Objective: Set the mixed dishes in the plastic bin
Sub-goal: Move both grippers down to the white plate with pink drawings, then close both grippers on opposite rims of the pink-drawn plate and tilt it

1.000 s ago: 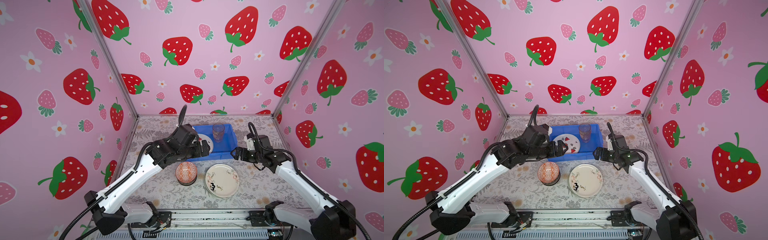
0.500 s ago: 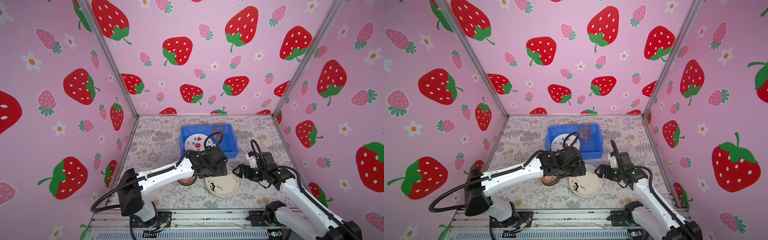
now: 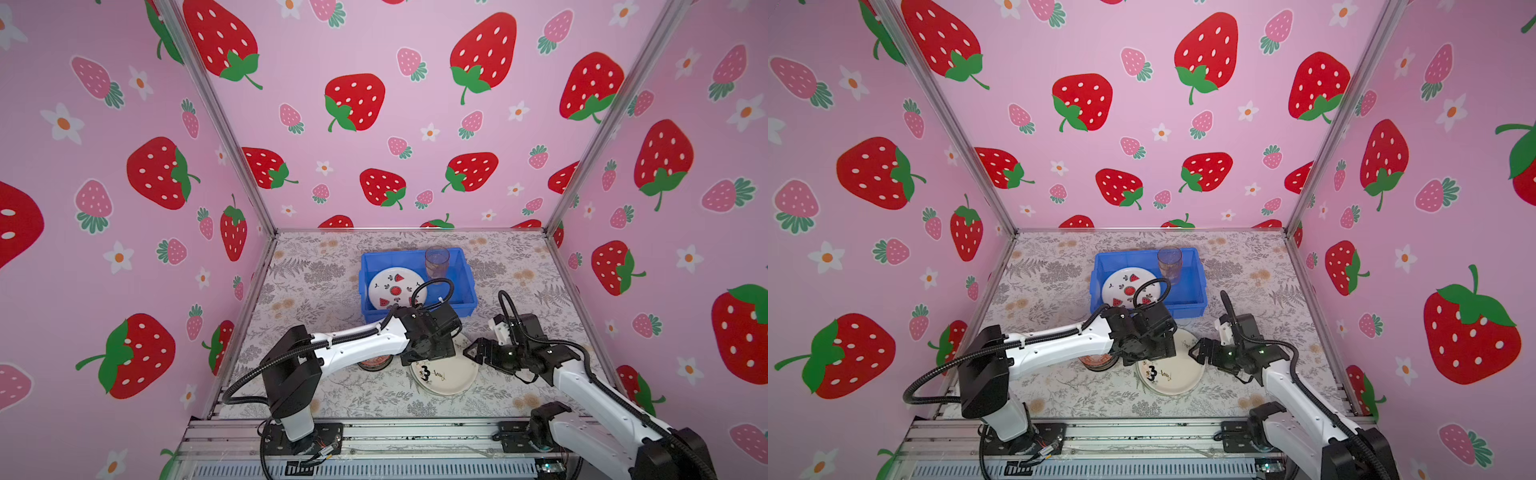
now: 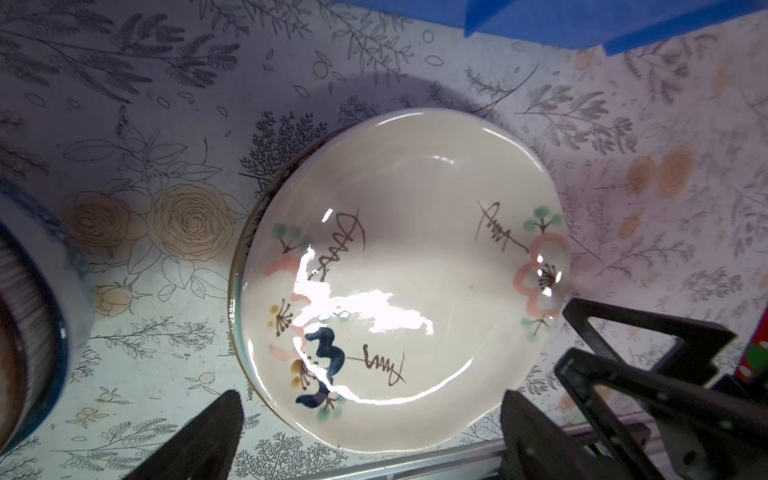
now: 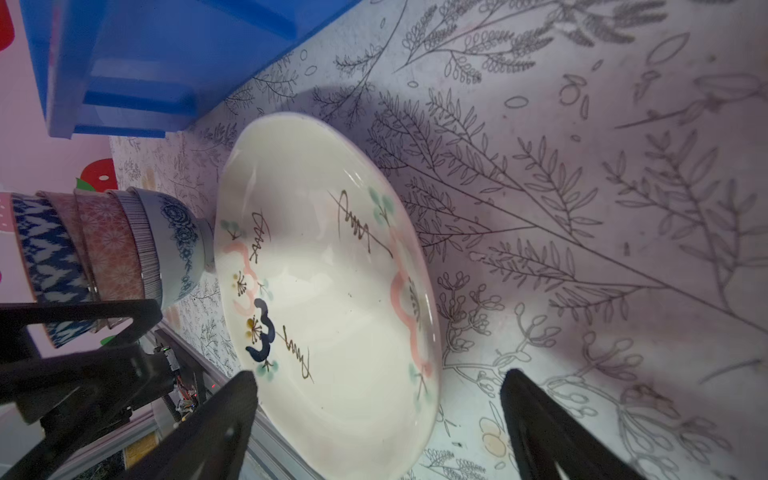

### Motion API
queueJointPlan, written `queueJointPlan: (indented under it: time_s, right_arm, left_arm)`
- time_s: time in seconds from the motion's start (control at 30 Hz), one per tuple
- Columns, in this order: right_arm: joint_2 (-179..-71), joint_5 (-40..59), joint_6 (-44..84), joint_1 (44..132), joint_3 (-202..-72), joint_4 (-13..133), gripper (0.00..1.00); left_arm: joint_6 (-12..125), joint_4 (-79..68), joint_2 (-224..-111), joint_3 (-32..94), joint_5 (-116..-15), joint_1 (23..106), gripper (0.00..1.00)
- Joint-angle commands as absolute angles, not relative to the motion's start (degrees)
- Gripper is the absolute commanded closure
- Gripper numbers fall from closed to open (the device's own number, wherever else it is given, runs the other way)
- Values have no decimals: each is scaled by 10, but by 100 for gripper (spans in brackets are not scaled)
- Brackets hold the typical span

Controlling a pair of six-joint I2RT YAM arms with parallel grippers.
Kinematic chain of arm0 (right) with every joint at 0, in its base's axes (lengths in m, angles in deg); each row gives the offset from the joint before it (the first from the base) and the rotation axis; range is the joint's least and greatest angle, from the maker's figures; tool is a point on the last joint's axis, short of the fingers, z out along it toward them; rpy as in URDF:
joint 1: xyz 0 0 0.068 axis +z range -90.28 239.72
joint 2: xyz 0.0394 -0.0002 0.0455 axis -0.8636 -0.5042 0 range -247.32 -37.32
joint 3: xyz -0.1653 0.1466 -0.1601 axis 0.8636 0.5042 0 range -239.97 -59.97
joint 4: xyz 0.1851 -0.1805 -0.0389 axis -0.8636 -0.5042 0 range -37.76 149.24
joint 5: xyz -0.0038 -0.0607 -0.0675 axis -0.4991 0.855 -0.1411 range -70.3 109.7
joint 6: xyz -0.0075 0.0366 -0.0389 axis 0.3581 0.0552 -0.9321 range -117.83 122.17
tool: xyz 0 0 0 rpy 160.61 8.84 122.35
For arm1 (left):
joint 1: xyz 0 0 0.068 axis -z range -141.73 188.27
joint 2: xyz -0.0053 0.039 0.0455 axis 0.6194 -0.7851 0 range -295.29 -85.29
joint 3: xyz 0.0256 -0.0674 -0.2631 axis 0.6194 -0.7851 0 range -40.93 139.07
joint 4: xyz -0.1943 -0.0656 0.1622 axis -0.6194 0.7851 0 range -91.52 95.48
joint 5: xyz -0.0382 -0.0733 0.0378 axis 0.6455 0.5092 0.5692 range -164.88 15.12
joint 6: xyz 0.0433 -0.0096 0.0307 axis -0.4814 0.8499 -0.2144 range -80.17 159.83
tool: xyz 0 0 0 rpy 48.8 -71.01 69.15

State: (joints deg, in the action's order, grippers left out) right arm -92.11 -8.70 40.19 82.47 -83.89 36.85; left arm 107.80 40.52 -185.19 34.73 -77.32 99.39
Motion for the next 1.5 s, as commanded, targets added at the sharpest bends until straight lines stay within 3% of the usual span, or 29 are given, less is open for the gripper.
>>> queueJointPlan:
  time_s: [0.0,0.97,1.47]
  right_arm:
    - [-928,-99,402,819,-835,392,6]
    - [-958,-134,389,804,-814,444,10]
    - [-954,-138,387,800,-817,442,19]
  left_arm:
    - [1092,416,-1858,347,-790,991,1]
    - [1073,329,-1899,303,-757,968,1]
    - [1066,309,-1907,309,-741,969,1]
